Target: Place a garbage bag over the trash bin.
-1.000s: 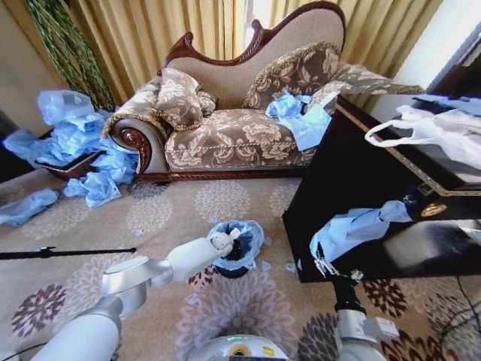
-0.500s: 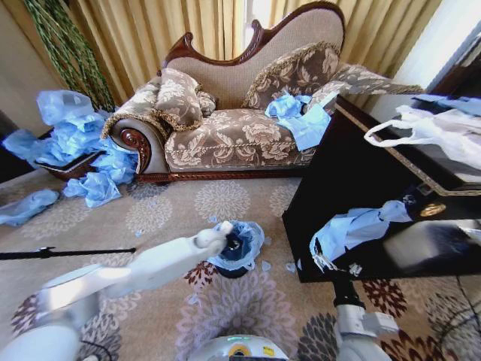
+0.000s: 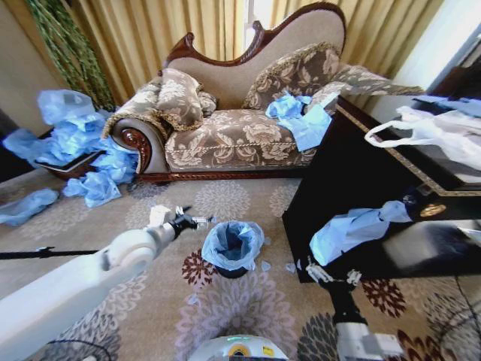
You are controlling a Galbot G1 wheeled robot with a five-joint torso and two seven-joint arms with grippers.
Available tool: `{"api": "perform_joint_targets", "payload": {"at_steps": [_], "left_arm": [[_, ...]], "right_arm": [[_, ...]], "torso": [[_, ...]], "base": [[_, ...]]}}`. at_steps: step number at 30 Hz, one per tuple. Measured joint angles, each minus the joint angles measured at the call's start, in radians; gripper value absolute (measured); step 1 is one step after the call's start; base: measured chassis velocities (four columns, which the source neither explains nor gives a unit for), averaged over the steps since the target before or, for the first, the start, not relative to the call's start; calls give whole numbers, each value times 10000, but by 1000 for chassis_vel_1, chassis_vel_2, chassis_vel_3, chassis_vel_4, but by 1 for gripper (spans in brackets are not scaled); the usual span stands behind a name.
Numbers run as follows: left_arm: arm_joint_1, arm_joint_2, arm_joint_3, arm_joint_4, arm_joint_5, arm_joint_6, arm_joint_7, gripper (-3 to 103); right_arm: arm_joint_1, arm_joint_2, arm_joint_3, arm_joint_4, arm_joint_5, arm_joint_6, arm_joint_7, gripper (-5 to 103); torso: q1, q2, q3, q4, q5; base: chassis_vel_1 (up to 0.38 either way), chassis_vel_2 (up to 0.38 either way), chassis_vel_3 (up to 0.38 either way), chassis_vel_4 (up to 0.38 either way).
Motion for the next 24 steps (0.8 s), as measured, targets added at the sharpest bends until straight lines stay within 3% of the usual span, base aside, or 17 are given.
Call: {"api": "perform_joint_targets", "payload": {"at_steps": [2, 3, 5, 6, 8, 9, 12, 16, 20, 24], "left_arm": [[2104, -1219, -1947, -493, 795, -324, 318, 100], [2104, -1219, -1947, -493, 795, -324, 318, 100], [5097, -3399, -3738, -986, 2392, -1178, 1035, 100], [5097, -3399, -3738, -986, 2392, -1178, 1035, 100], [6897, -5674, -4330, -1440, 3703, -1977, 1529, 100], [6897, -5674, -4330, -1440, 3703, -1977, 1529, 100], [8038, -7390, -4131, -1859, 4399, -2370, 1737, 100], [8897, -8157, -3548, -1906, 5377, -2774, 2438, 100], [9254, -7987, -3520, -1895, 5692, -2909, 2719, 100], [9347, -7674, -3922, -1871, 5412, -2878, 2777, 100]], "right_arm": [[223, 36, -102, -209, -314, 96, -129, 100], [223, 36, -102, -209, -314, 96, -129, 100], [526, 46, -204, -507, -356, 117, -135, 100], [526, 46, -204, -507, -356, 117, -135, 100], [756, 206, -348, -583, -339, -22, 65, 100], [756, 206, -348, -583, -339, -22, 65, 100], [882, 725, -657, -357, -448, -298, 310, 100], [783, 1192, -935, 139, -665, -704, 351, 100], [688, 1133, -939, 305, -761, -977, 314, 100], [650, 1096, -850, 447, -729, -1130, 174, 100]], "torso": [[0, 0, 0, 3, -18], [0, 0, 0, 3, -18], [-1, 0, -1, 19, -17], [-1, 0, -1, 19, -17], [-2, 0, -1, 15, -9], [-2, 0, -1, 15, -9], [-2, 0, -1, 10, -4], [-1, 0, 0, 5, -11], [-1, -1, 1, 4, -10], [0, -1, 1, 5, -11]], "base": [[0, 0, 0, 0], [0, 0, 0, 0], [0, 0, 0, 0], [0, 0, 0, 0], [0, 0, 0, 0], [0, 0, 0, 0], [0, 0, 0, 0], [0, 0, 0, 0], [0, 0, 0, 0], [0, 0, 0, 0]]}}
